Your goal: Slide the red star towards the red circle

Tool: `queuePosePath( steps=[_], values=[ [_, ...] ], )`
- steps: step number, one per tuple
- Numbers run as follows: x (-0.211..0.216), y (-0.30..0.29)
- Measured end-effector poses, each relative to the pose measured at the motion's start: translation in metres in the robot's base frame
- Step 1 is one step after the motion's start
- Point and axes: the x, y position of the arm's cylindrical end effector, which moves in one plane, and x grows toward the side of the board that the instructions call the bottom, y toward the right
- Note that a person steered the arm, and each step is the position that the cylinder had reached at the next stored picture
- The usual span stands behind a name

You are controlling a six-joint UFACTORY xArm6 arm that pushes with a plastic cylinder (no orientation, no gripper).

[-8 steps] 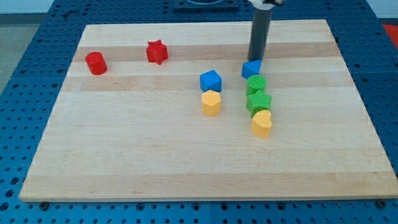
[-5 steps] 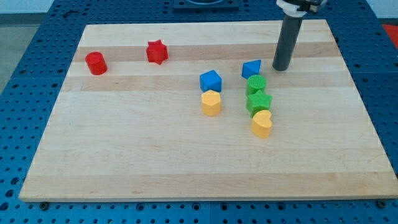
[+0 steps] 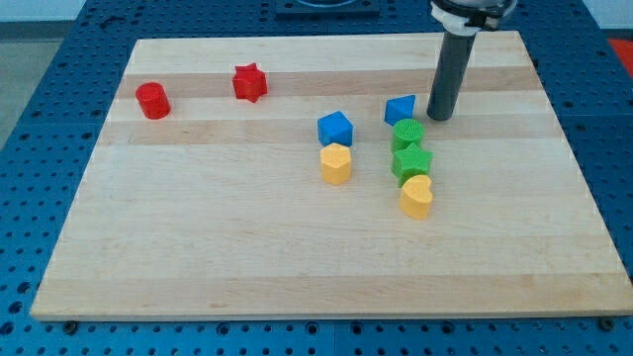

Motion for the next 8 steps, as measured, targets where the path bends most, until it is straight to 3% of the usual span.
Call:
queuePosePath(
  steps=[1,3,4,6,8],
  values=[
    [-0.040,-0.012],
    [-0.050,-0.141],
    [-0.078,-0.192],
    [-0.076,-0.275],
    [-0.070,-0.307]
  ],
)
